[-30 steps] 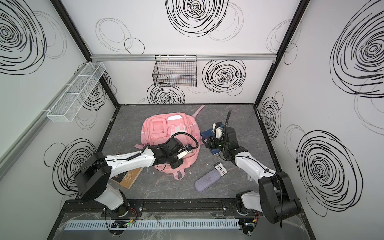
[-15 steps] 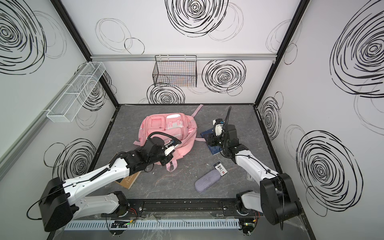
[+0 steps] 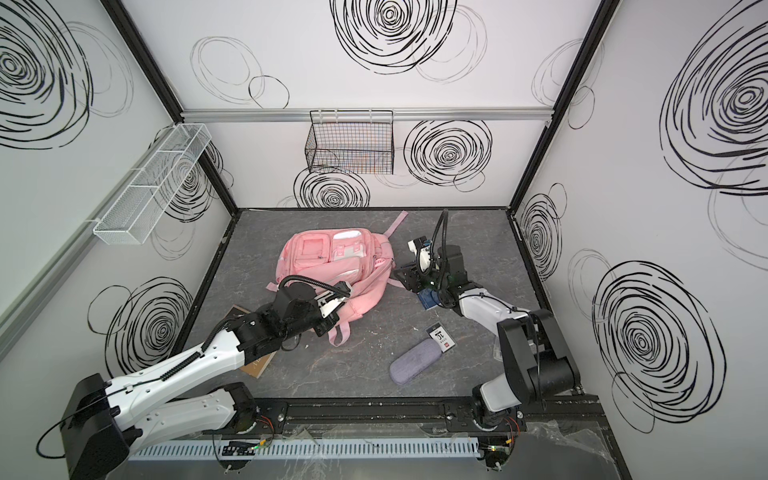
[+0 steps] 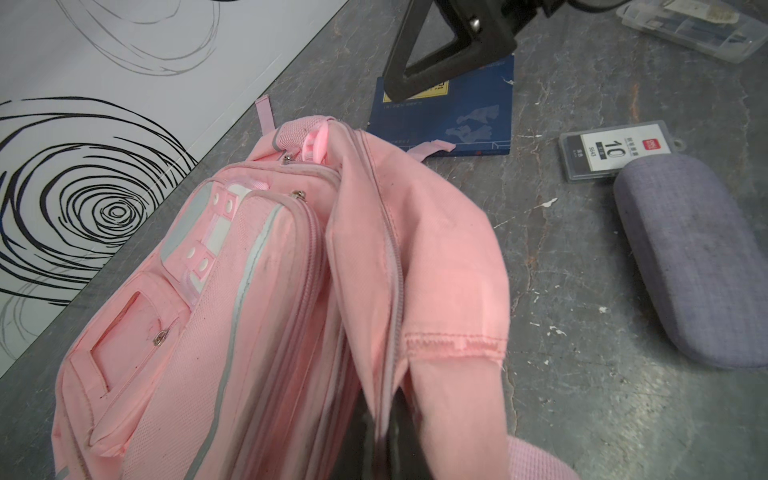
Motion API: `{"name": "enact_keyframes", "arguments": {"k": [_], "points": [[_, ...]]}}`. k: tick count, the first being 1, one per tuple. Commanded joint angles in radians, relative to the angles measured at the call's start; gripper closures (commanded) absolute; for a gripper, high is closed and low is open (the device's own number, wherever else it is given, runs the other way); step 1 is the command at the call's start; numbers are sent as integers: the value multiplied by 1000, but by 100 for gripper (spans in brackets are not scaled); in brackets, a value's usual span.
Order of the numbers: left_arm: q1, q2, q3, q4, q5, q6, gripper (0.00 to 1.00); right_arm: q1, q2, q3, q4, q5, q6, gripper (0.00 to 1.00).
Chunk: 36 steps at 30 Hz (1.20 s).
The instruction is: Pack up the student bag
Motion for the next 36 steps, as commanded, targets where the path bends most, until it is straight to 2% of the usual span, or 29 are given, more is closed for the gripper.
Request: {"name": "enact_keyframes", "arguments": {"k": [1, 8, 12, 17, 24, 31, 36], "points": [[1, -34, 14, 172, 29, 9, 100, -11, 62, 9, 128, -76, -72, 49], [3, -37, 6, 192, 44, 10, 100, -27, 208, 61, 136, -120, -181, 42], [3, -35, 3, 192, 45, 14, 100, -58, 243, 69, 167, -145, -182, 47], [4, -35, 3, 195, 53, 14, 100, -79, 283, 88, 200, -150, -181, 45], [3, -42, -1, 198, 52, 16, 100, -77, 367, 182, 176, -186, -182, 46], [3, -44, -1, 196, 53, 16, 100, -77, 429, 240, 176, -265, -196, 54], [3, -46, -1, 195, 53, 16, 100, -69, 471, 277, 145, -302, -226, 55]]}}
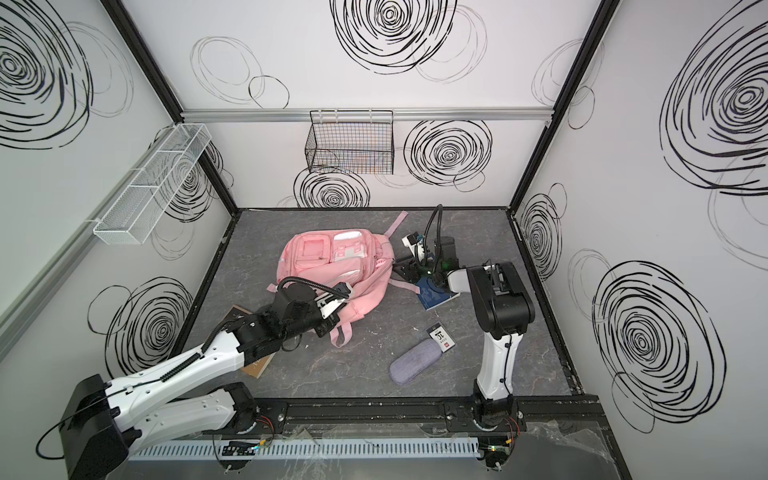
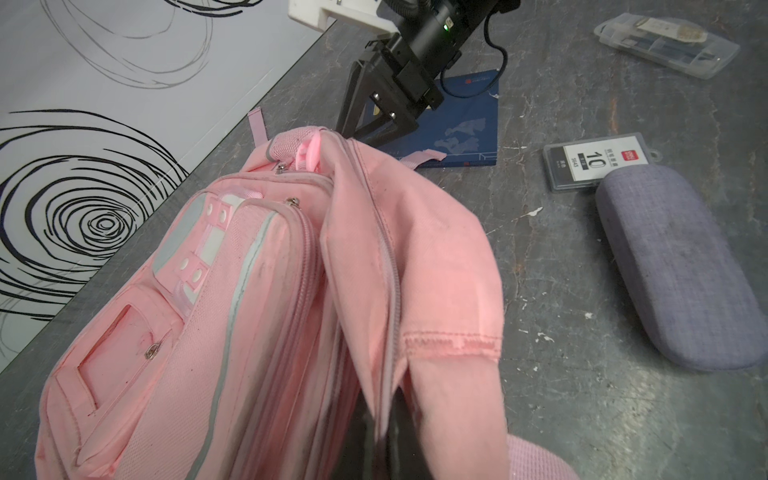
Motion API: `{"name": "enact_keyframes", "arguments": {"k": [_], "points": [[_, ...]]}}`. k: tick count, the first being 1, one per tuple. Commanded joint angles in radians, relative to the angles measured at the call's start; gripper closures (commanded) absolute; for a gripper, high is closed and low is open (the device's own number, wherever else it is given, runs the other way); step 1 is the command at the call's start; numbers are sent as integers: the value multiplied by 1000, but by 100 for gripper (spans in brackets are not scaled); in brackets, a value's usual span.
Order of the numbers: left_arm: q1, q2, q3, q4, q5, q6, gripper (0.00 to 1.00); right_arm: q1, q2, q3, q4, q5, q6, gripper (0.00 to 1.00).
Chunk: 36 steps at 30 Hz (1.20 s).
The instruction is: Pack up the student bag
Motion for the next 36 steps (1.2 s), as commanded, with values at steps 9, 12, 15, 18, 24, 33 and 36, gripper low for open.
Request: {"name": "enact_keyframes", "arguments": {"k": [9, 12, 15, 18, 24, 33, 36], "points": [[4, -41, 13, 166, 17, 14, 100, 20, 45, 53, -66, -67, -98, 67], [4, -41, 13, 166, 14, 14, 100, 19, 29, 37, -63, -60, -98, 72], [3, -41, 13, 166, 12, 13, 100, 14, 17, 35, -80, -39, -87, 84], [3, -40, 13, 166, 9, 13, 100, 7, 7, 38, -111, -23, -70, 88], [4, -35, 16, 158, -7, 13, 100, 5, -24, 28, -184, 75, -53, 96], [5, -18, 23, 147, -38, 12, 100, 8, -123, -46, -208, 215, 9, 99], [5, -9, 24, 143, -36, 9, 100, 24, -142, -26, -293, 319, 1, 100]]}}
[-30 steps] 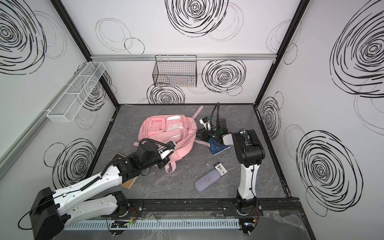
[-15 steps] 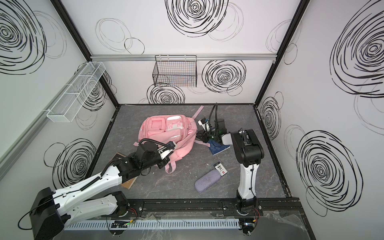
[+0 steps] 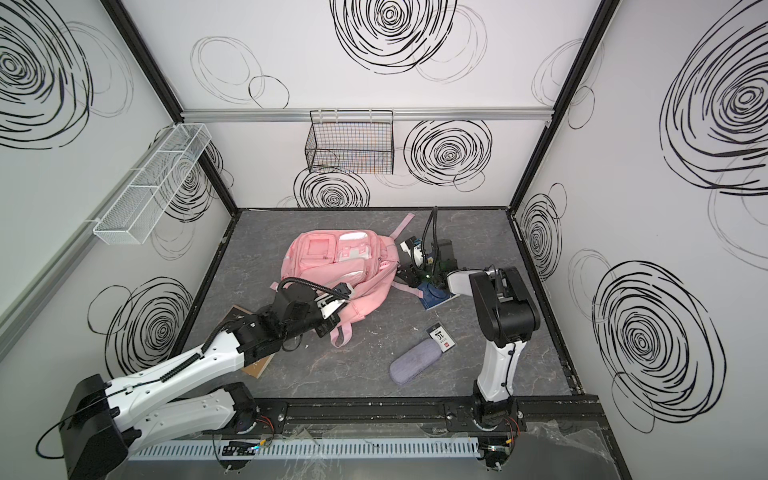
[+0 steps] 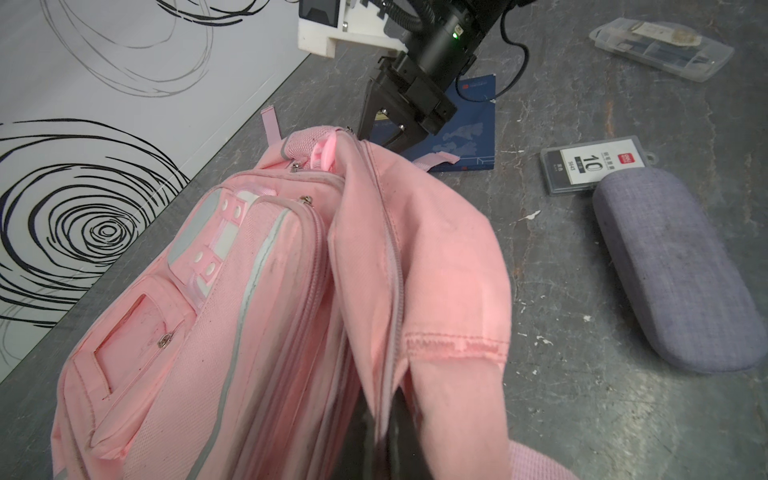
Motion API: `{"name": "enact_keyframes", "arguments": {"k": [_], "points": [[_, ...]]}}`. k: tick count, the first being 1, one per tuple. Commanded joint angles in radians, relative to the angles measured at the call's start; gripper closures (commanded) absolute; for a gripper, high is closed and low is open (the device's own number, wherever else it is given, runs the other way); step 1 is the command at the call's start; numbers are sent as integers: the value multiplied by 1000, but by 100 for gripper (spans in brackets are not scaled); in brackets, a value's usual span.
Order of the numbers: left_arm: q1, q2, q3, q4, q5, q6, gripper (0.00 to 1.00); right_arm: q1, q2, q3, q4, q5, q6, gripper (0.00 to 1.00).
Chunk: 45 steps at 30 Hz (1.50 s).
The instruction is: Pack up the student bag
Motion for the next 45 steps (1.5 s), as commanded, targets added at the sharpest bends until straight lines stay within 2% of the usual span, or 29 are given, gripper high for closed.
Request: {"name": "enact_keyframes", "arguments": {"k": [1, 5, 11, 30, 40, 45], "points": [[5, -8, 26, 126, -21, 6, 100, 8, -36, 27, -124, 192, -1, 100], [4, 13, 34, 114, -40, -2, 100, 38, -62, 64, -249, 302, -9, 100], [1, 64, 64, 73, -118, -35, 100, 75, -137, 81, -337, 363, 30, 100], [5, 169, 129, 45, -126, -139, 100, 239, -284, 94, -524, 381, 86, 100], [9, 186, 139, 36, -125, -157, 100, 270, -323, 96, -613, 390, 117, 100], [13, 173, 132, 42, -120, -153, 100, 271, -310, 104, -660, 355, 114, 100]]}}
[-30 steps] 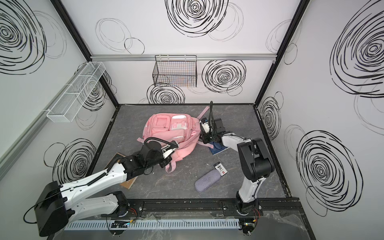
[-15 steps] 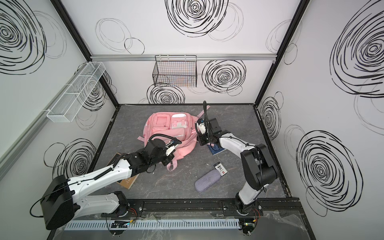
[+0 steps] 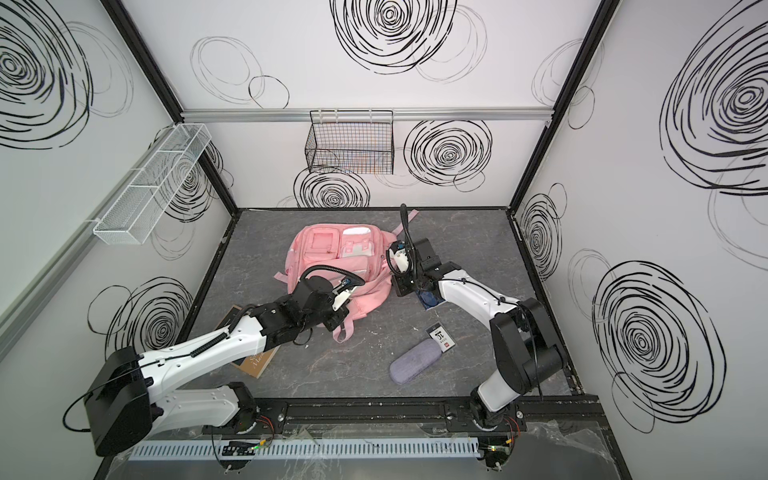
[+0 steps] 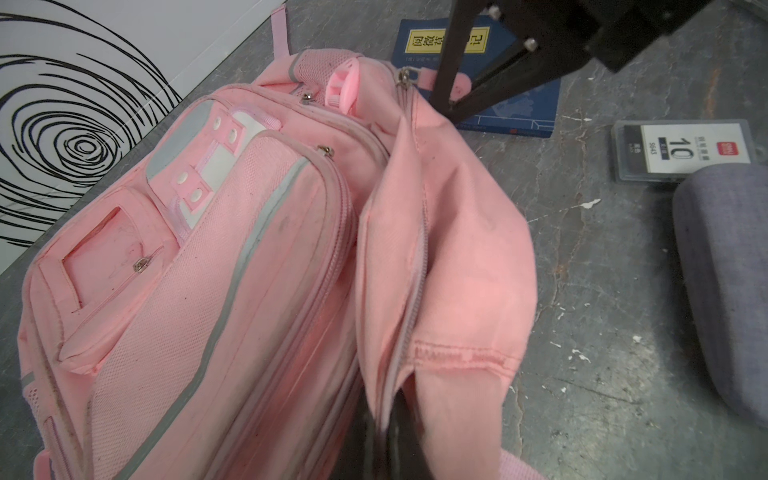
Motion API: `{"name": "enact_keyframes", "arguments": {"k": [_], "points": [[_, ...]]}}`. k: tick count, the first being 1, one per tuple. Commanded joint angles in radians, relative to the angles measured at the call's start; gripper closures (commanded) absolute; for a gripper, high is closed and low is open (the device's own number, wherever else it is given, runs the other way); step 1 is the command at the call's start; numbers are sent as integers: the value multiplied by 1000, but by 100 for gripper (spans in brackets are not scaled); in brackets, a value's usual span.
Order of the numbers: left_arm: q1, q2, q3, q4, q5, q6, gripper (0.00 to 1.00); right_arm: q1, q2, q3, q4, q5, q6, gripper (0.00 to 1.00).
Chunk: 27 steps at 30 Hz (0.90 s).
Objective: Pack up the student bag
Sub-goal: 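Close the right gripper on the pink zipper pull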
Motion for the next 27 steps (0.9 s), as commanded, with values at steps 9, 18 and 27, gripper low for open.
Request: {"name": "enact_keyframes", "arguments": {"k": [9, 18, 27], "points": [[15, -30, 24, 105, -34, -16, 100, 19, -36, 17, -62, -58, 12, 97], [19, -38, 23, 102, -25, -15, 100, -39, -38, -5, -13, -145, 39, 90], [20, -43, 23, 103, -12, -14, 100, -73, -44, -61, 98, -279, 69, 77]]}}
